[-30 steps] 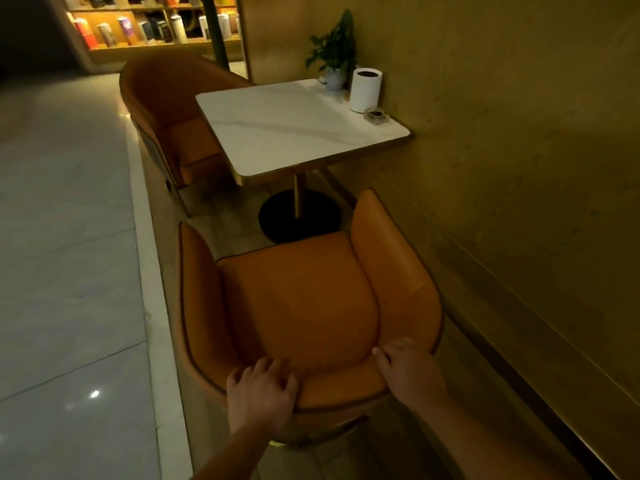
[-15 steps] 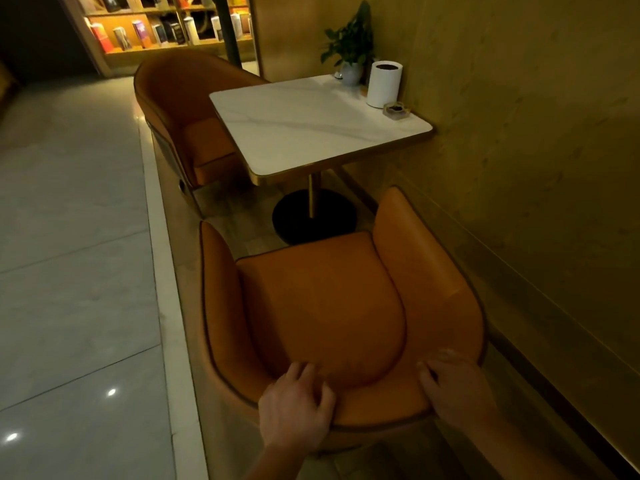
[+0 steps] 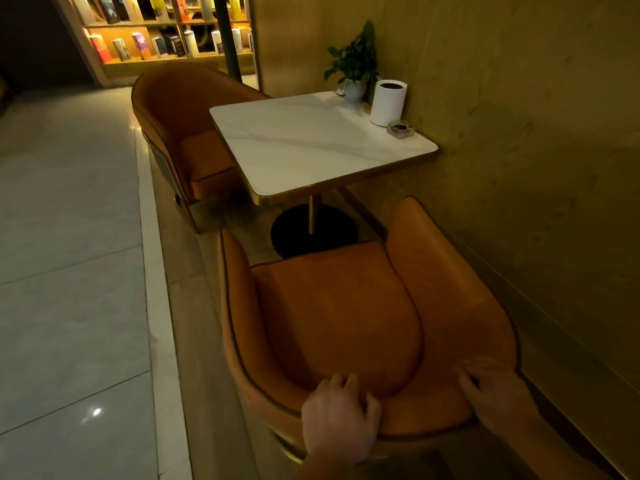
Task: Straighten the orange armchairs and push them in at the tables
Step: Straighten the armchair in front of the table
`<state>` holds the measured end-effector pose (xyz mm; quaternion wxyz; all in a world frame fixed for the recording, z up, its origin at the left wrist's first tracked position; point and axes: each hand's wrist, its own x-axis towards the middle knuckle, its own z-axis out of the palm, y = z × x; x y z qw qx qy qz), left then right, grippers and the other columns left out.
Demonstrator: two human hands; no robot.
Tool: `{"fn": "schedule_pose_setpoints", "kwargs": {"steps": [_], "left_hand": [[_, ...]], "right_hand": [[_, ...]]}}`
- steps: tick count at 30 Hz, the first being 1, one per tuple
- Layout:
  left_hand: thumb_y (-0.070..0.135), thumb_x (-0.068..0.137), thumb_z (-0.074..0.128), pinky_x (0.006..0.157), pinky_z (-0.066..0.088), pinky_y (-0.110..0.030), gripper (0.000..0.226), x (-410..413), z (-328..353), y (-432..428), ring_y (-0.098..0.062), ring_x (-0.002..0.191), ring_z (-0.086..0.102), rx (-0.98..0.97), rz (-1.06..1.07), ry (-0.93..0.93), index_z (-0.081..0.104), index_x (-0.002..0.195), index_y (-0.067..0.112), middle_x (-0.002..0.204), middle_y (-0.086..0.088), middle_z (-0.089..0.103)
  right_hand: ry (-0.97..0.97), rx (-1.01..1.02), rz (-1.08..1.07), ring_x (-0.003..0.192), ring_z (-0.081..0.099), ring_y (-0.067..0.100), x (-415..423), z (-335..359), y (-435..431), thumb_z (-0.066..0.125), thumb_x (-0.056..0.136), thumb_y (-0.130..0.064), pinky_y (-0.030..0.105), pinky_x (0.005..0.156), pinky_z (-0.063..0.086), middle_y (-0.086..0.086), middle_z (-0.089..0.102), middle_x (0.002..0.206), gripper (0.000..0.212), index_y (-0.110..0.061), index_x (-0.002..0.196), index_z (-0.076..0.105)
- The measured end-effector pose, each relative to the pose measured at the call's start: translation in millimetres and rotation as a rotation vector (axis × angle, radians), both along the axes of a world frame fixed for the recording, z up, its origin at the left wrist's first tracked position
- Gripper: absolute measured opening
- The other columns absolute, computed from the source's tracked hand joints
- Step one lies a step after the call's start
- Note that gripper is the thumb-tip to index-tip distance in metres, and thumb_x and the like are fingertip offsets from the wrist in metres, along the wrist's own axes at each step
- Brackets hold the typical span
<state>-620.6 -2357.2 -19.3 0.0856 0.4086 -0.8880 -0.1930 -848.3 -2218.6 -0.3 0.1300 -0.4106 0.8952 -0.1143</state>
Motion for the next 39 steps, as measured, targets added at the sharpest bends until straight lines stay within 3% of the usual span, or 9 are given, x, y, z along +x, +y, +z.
{"fn": "schedule_pose_setpoints", "kwargs": {"steps": [3,5,9,15,19,23,28,32,39], "left_hand": [[0.056,0.085,0.04,0.059,0.046,-0.034,0.037,-20.2,2.3,-12.5,-0.017,0.08,0.061,0.005,-0.023,-0.013,0.064,0.093,0.03,0.086,0.01,0.062],[0.057,0.086,0.03,0.079,0.05,-0.039,0.048,-35.8,7.6,-21.9,-0.02,0.094,0.061,0.052,-0.041,-0.073,0.064,0.107,0.029,0.1,0.006,0.064],[0.058,0.087,0.02,0.113,0.029,-0.049,0.059,-75.4,17.4,-30.2,-0.019,0.11,0.055,0.133,-0.053,-0.212,0.065,0.109,0.026,0.108,0.004,0.064],[0.057,0.086,0.023,0.105,0.037,-0.044,0.062,-129.6,12.8,-30.6,-0.021,0.105,0.058,0.151,0.009,-0.229,0.069,0.098,0.019,0.104,0.001,0.065],[0.057,0.087,0.025,0.106,0.036,-0.043,0.057,-155.7,11.2,-26.1,-0.018,0.105,0.058,0.151,0.048,-0.213,0.067,0.1,0.021,0.105,0.004,0.065],[0.056,0.088,0.025,0.107,0.036,-0.044,0.055,-170.2,11.2,-23.9,-0.018,0.106,0.058,0.162,0.061,-0.237,0.066,0.101,0.021,0.106,0.004,0.064],[0.056,0.087,0.026,0.106,0.037,-0.044,0.056,-186.1,14.6,-22.2,-0.018,0.106,0.057,0.164,0.089,-0.239,0.067,0.1,0.021,0.106,0.004,0.064],[0.057,0.085,0.023,0.101,0.039,-0.044,0.061,-201.1,15.1,-19.2,-0.021,0.103,0.058,0.158,0.096,-0.23,0.069,0.097,0.019,0.103,0.0,0.065],[0.058,0.084,0.022,0.102,0.04,-0.044,0.063,-209.2,14.3,-17.4,-0.021,0.102,0.058,0.154,0.091,-0.218,0.069,0.099,0.018,0.103,0.001,0.065]], "right_hand": [[0.003,-0.005,-0.027,0.114,0.057,0.013,-18.4,2.7,-9.6,0.054,0.099,-0.028,0.023,0.094,0.037,-0.003,0.069,0.117,0.025,-0.019,0.109,0.075],[-0.002,0.006,-0.032,0.113,0.057,0.015,-36.4,0.3,-16.1,0.054,0.099,-0.027,0.025,0.095,0.037,-0.002,0.07,0.115,0.025,-0.018,0.108,0.075],[-0.013,0.016,-0.02,0.114,0.056,0.015,-77.0,-3.9,-24.8,0.056,0.097,-0.027,0.026,0.093,0.04,-0.004,0.068,0.117,0.022,-0.023,0.107,0.076],[0.012,-0.079,-0.014,0.099,0.063,0.016,-132.7,-4.1,-35.0,0.062,0.093,-0.022,0.027,0.082,0.037,-0.006,0.072,0.1,0.018,-0.021,0.089,0.08],[0.007,-0.055,0.084,0.099,0.054,0.005,-160.1,2.0,-40.6,0.061,0.095,-0.021,0.018,0.082,0.033,-0.02,0.057,0.094,0.017,-0.02,0.093,0.078],[-0.006,-0.104,0.029,0.086,0.06,0.01,-177.7,-5.5,-37.7,0.072,0.086,-0.009,0.006,0.071,0.029,-0.01,0.068,0.082,0.013,-0.013,0.076,0.079],[-0.02,-0.072,0.072,0.097,0.064,0.017,-195.8,-2.9,-42.7,0.07,0.087,-0.01,0.024,0.074,0.037,0.0,0.074,0.097,0.011,-0.013,0.087,0.08],[-0.027,0.001,0.085,0.11,0.058,0.012,-210.8,2.5,-45.1,0.06,0.096,-0.022,0.021,0.082,0.034,-0.006,0.066,0.111,0.019,-0.019,0.104,0.077],[-0.08,-0.007,0.061,0.103,0.058,0.011,-221.7,2.1,-42.4,0.061,0.094,-0.024,0.026,0.082,0.04,-0.013,0.059,0.1,0.016,-0.027,0.095,0.077]]}}
